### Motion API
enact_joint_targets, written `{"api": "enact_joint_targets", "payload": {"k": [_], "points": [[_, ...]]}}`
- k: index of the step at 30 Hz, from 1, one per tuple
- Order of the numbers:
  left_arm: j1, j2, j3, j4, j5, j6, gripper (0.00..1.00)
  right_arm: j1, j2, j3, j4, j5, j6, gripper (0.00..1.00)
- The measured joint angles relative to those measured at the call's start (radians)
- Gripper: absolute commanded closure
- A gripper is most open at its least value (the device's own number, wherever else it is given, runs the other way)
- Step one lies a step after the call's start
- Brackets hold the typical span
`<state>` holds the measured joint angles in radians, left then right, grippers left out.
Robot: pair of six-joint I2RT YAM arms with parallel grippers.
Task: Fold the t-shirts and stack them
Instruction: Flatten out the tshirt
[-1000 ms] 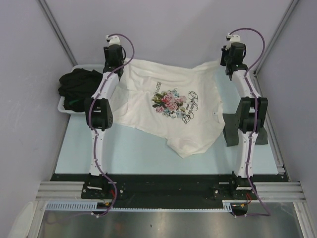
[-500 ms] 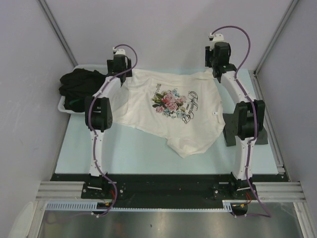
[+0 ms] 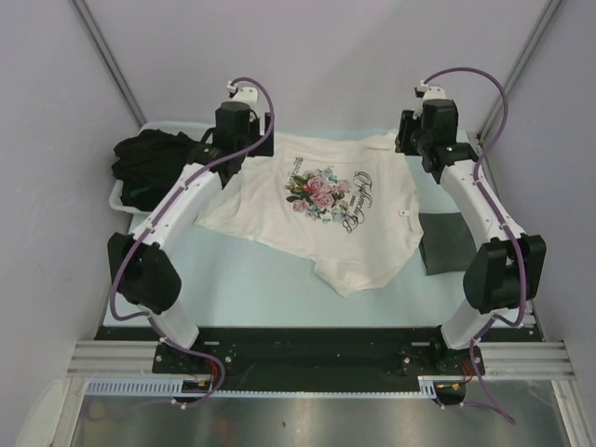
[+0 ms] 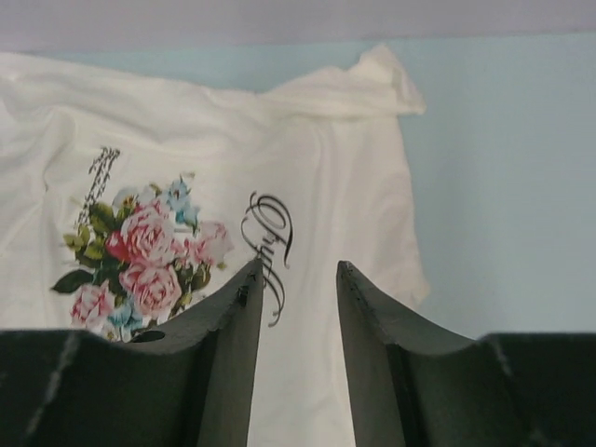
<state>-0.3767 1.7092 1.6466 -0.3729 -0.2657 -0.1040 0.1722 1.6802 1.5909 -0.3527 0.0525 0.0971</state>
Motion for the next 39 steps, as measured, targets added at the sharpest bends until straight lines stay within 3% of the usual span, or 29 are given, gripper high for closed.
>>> {"api": "enact_joint_targets", "payload": {"k": [18,27,39], "points": [[-0.106,-0.194,-0.34,-0.248,0.056,-0.187,0.14,0.056,-0.163,-0.364,-0.246,-0.192,0.114,0.56],[-0.128,-0.237,-0.386,-0.254,0.056,-0.195,0.14,0.087,-0.297,-0.58,-0.28,-0.219,0.16,0.54],[-0.135,-0.237,-0.359,-0.256,0.061,-0.192,0.14,0.125,-0.313,-0.691,-0.279,-0.237,0.209,0.53]]}}
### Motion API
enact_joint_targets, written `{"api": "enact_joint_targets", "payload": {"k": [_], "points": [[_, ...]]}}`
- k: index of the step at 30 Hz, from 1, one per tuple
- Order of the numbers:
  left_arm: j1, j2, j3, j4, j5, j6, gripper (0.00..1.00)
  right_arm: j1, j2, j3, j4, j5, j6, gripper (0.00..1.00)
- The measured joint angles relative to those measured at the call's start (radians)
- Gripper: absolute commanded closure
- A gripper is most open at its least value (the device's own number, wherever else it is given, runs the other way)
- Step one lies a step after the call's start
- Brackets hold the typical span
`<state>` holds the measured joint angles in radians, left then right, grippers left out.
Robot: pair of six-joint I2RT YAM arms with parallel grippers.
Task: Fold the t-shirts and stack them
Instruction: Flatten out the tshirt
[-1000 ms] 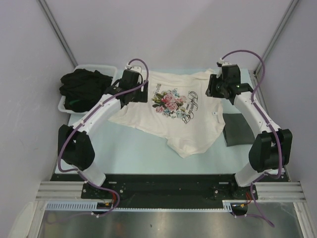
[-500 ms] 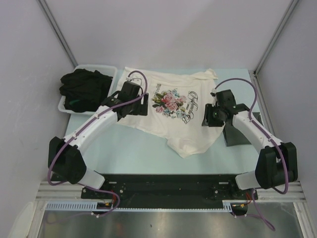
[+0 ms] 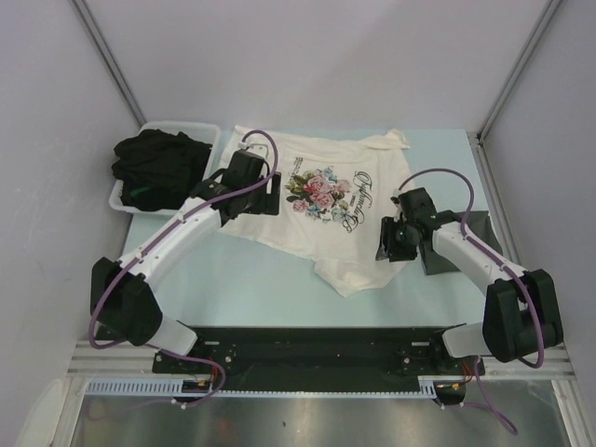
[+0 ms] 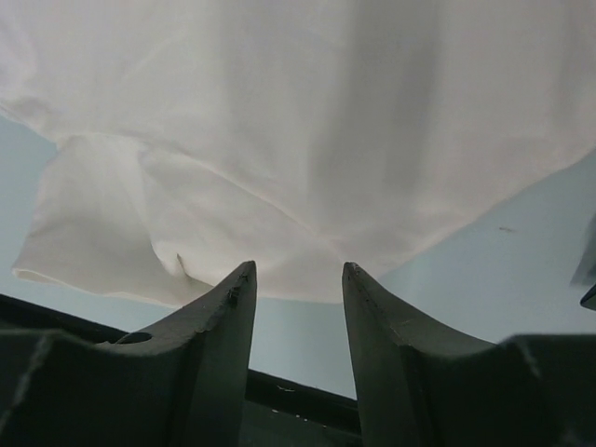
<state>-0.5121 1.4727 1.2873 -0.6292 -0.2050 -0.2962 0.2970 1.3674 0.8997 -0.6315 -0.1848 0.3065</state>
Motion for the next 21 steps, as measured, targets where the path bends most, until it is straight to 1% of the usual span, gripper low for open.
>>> {"api": "enact_joint_targets", "payload": {"k": [11,21], "points": [[-0.006,0.001,0.0,-0.001,0.007,0.009,0.14,0.02,-0.016,-0.076,-0.033,0.0,0.019,0.52],[-0.008,0.001,0.0,0.0,0.018,0.011,0.14,0.049,-0.025,-0.077,-0.078,0.014,0.069,0.53]]}}
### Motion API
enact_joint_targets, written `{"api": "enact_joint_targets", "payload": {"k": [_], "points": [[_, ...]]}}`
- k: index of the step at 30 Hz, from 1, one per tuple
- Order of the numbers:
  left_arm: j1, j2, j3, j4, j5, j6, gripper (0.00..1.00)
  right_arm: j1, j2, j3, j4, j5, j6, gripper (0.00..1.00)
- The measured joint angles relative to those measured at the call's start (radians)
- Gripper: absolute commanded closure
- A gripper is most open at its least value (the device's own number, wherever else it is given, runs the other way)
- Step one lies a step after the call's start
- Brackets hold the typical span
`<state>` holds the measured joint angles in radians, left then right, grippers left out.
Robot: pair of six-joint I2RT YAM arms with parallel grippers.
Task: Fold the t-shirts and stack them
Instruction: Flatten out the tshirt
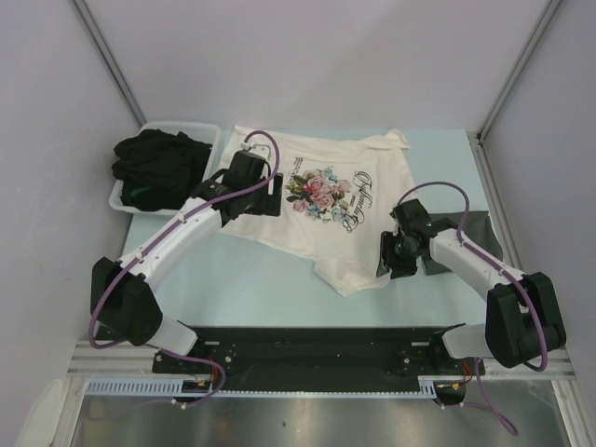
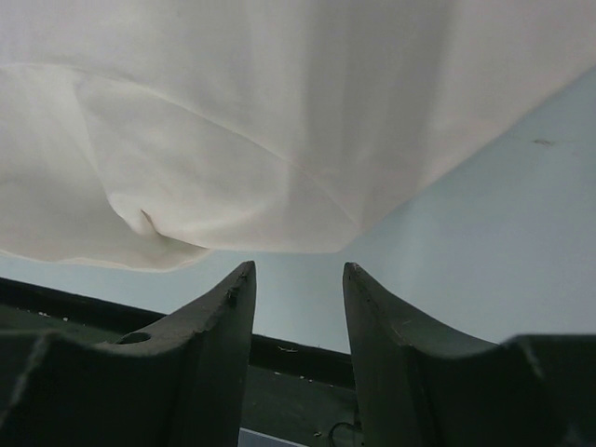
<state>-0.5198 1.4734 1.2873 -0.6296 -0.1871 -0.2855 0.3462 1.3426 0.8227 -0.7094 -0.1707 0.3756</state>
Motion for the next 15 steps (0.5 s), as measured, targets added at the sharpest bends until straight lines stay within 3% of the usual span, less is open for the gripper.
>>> {"api": "enact_joint_targets", "payload": {"k": [15], "points": [[-0.002,-0.012,0.0,-0.003,0.007,0.026,0.14,0.082,0.073,-0.003,-0.008,0.145,0.075,0.55]]}}
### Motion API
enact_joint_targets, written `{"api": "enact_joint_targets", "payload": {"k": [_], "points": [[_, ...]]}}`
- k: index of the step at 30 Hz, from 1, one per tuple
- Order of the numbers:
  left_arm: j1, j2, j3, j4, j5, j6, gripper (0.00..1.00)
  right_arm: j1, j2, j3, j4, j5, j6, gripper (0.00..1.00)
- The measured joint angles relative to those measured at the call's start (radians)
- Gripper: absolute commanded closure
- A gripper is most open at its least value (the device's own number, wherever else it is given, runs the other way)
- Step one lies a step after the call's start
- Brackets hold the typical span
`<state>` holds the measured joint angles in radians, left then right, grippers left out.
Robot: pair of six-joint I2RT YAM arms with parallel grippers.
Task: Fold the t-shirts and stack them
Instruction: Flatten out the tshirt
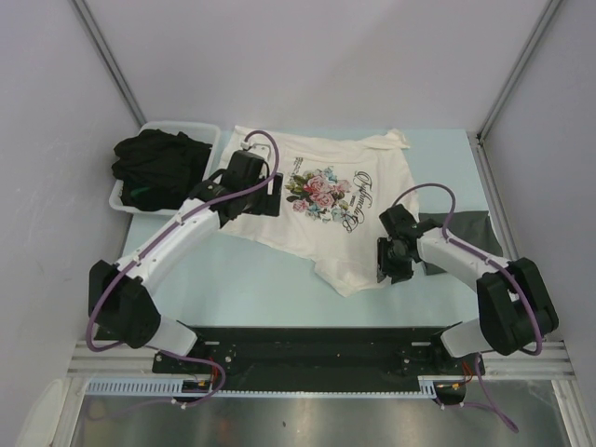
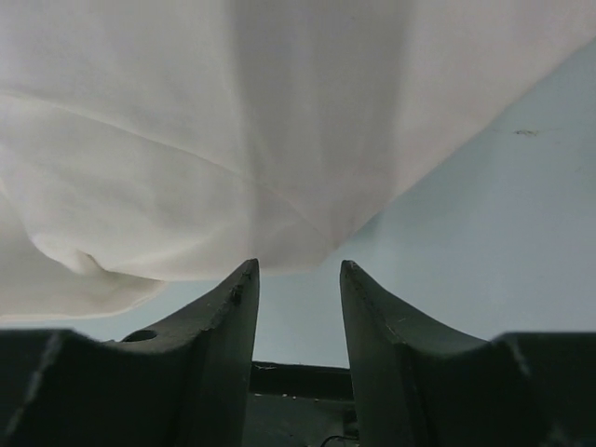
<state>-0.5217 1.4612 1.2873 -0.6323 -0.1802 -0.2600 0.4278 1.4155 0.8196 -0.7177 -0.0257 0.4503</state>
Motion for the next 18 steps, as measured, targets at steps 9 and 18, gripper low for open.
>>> {"api": "enact_joint_targets", "payload": {"k": [9,18], "points": [[0.0,-0.032,0.0,-0.003,-0.023,0.01,0.14,0.061,0.099,0.001,0.06,0.068,0.017,0.58],[0.0,-0.053,-0.003,-0.008,-0.045,0.028,0.14,0.07,0.119,0.014,0.062,0.072,0.026,0.98]]}}
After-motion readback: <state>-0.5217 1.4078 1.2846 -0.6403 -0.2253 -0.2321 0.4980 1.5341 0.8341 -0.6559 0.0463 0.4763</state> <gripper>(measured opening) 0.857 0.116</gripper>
